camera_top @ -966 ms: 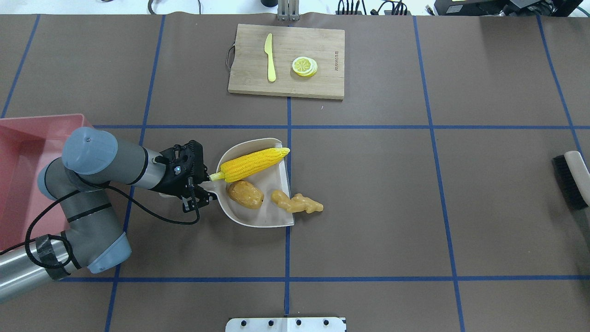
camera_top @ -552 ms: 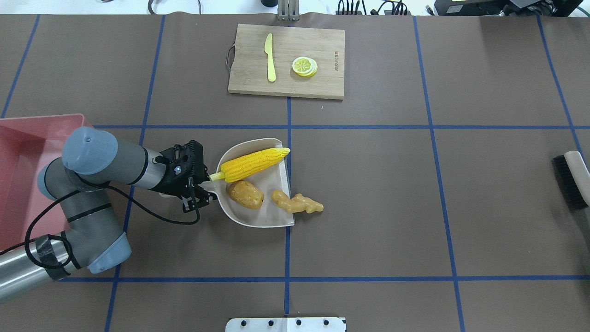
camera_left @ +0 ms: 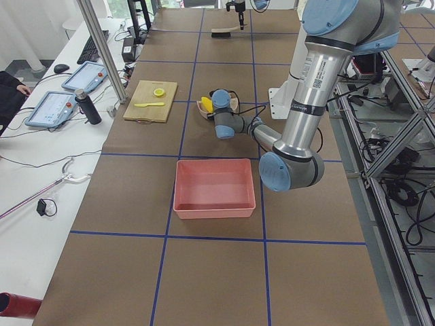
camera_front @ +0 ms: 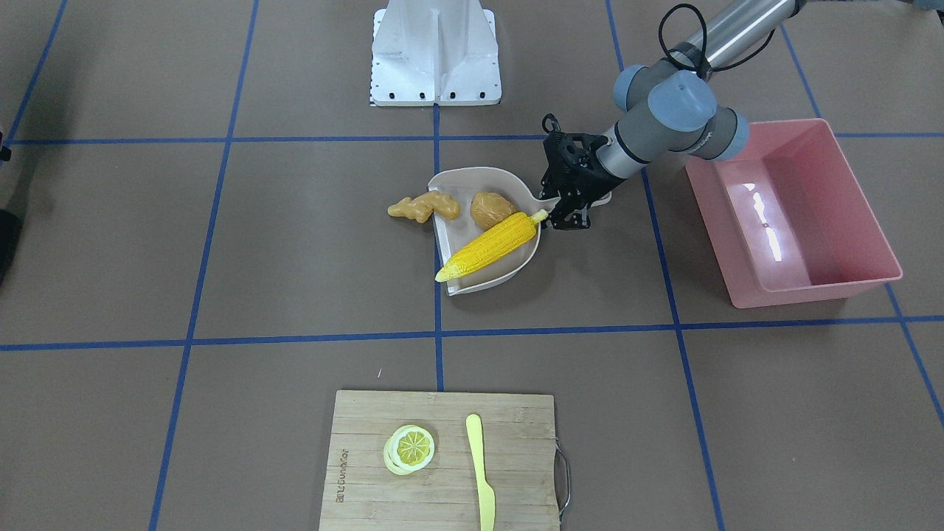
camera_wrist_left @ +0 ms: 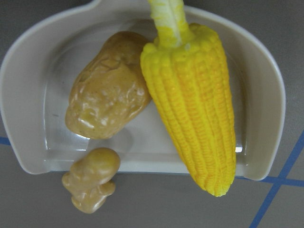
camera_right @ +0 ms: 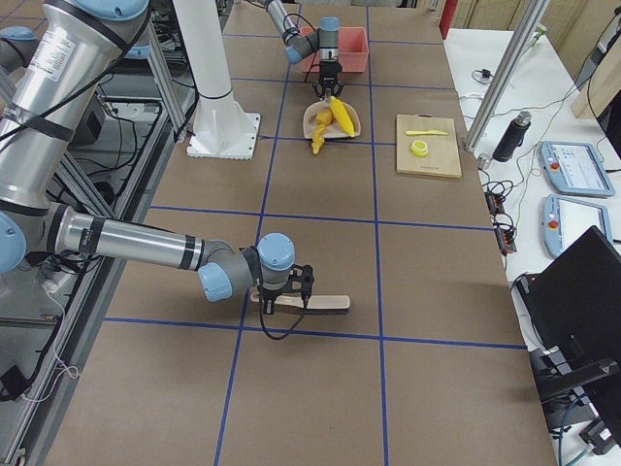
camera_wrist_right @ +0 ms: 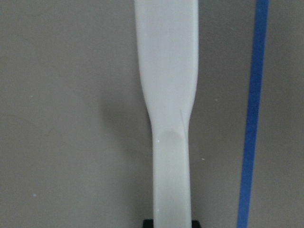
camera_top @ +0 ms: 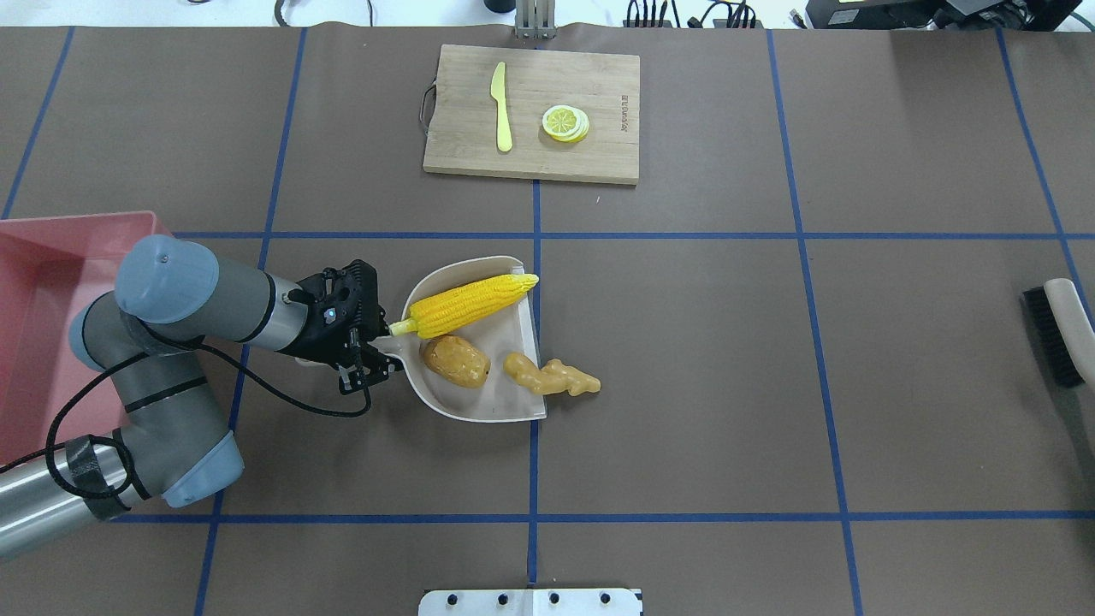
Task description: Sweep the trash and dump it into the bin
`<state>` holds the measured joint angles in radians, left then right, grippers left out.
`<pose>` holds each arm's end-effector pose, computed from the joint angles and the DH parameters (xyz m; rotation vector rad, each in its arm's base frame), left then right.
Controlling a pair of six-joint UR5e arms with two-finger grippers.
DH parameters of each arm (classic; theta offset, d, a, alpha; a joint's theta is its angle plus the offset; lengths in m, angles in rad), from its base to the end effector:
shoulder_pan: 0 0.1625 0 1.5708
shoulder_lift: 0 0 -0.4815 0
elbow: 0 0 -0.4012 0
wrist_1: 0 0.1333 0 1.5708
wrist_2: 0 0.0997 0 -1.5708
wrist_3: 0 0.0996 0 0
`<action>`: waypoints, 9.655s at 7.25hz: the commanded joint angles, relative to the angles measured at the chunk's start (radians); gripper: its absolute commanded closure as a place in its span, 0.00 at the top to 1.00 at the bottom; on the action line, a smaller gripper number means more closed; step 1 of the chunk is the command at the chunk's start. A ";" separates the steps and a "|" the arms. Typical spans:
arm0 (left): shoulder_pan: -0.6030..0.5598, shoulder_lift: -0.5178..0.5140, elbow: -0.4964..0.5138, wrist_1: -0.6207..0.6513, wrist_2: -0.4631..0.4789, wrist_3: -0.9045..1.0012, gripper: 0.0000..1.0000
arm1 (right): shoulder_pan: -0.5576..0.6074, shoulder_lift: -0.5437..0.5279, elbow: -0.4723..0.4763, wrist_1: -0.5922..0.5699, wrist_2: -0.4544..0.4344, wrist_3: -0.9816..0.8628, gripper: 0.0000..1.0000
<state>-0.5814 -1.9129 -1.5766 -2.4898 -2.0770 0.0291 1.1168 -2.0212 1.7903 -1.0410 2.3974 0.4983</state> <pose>0.4979 -0.4289 0.4102 0.9586 1.0248 1.1776 -0.0759 -0.2924 0.7229 -0.1256 -0.8578 -0.0820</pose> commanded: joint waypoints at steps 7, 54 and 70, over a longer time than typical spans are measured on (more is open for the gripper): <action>0.000 0.000 0.003 0.000 0.000 0.000 0.00 | -0.581 0.318 0.434 -0.313 -0.144 0.776 0.00; -0.323 0.331 -0.388 0.072 -0.118 0.197 0.00 | -0.052 0.006 0.029 0.022 -0.018 0.109 0.00; -0.999 0.742 -0.192 -0.126 -0.389 0.624 0.00 | 0.426 0.608 -0.402 -0.620 -0.084 -0.641 1.00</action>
<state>-1.5790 -1.1770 -1.7340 -2.6150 -2.5326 0.6128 1.5125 -1.4426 1.4314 -1.6519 2.3218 -0.1091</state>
